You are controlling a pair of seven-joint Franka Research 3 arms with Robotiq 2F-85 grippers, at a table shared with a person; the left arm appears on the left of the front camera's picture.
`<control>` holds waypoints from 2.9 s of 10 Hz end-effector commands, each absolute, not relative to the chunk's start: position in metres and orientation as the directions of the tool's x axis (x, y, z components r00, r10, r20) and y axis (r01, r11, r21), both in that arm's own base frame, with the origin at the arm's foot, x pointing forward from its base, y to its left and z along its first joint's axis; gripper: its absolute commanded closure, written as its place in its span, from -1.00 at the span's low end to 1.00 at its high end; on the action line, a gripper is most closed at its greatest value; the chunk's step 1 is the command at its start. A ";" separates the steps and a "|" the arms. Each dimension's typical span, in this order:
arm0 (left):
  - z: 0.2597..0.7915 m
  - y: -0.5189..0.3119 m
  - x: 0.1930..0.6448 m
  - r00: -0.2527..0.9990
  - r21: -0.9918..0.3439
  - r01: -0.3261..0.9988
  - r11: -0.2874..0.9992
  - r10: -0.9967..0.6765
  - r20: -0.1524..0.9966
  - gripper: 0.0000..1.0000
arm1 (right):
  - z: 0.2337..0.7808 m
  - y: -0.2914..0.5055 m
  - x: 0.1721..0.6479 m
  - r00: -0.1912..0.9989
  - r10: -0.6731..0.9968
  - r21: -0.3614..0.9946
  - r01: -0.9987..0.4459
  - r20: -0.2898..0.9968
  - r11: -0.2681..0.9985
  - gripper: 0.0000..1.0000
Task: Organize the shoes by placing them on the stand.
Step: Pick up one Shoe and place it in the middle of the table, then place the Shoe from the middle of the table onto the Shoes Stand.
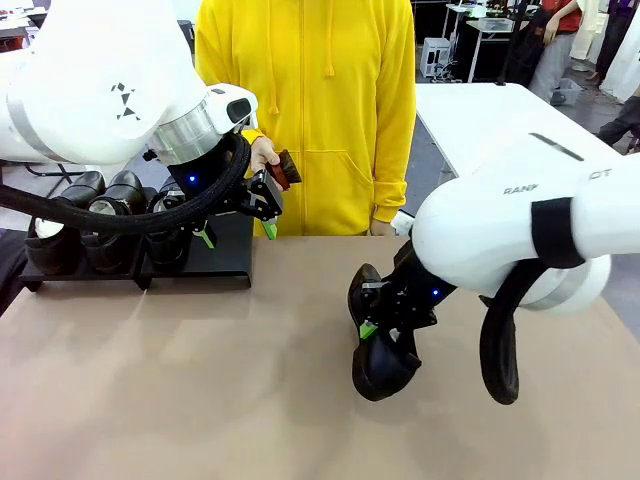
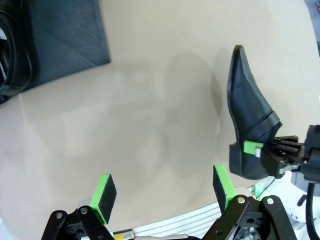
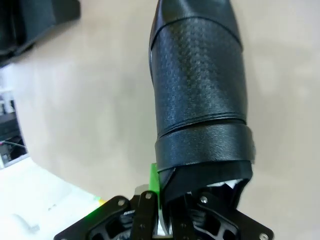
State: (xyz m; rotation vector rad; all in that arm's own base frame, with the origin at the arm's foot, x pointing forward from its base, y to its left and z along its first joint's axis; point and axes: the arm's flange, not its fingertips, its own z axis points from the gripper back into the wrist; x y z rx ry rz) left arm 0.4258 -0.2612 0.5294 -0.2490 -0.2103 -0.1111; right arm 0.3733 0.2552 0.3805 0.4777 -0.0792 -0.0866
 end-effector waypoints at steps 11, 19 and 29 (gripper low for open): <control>0.528 -0.259 0.424 0.972 -0.255 0.128 0.958 -0.071 0.224 -1.00 | 0.403 0.226 0.373 0.995 0.011 0.598 0.053 -0.103 0.800 -1.00; 0.528 -0.259 0.424 0.972 -0.255 0.128 0.958 -0.071 0.224 -1.00 | 0.379 0.258 0.382 0.997 -0.075 0.524 0.066 -0.003 0.849 -1.00; 0.509 -0.279 0.350 0.971 -0.271 -0.067 0.960 0.125 0.205 -1.00 | 0.453 0.105 0.417 0.862 -0.488 0.538 0.349 0.138 0.767 -1.00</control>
